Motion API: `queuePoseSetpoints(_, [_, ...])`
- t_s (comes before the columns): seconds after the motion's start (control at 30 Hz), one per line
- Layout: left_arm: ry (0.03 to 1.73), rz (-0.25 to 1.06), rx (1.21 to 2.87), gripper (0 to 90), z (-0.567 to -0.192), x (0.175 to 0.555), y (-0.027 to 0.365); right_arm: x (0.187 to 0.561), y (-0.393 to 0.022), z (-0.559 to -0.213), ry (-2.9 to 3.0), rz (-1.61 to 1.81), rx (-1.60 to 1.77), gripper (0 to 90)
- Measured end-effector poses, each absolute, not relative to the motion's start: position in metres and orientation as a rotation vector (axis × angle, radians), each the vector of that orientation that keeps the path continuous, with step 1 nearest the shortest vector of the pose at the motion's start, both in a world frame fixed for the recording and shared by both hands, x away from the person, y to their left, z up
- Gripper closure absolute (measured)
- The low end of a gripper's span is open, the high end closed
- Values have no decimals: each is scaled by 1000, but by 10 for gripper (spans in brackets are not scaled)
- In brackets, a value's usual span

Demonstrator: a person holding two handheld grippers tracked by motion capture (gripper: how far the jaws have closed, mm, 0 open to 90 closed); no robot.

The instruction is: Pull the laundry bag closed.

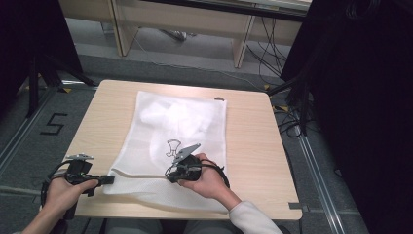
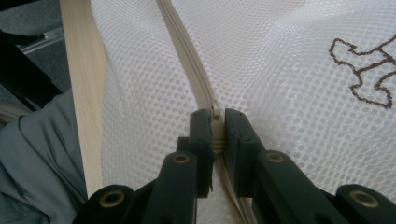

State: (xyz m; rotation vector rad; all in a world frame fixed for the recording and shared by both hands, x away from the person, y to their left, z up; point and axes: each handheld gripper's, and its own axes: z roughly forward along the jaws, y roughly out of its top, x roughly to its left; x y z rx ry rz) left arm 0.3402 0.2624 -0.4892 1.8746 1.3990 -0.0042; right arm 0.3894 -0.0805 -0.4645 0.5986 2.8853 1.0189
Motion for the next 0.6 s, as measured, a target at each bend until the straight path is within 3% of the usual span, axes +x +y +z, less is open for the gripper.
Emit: queuePoseSetpoints(0.6, [1401,-8,1869,859,-489,340,263,389,-86,-462,2882,1029,618,826])
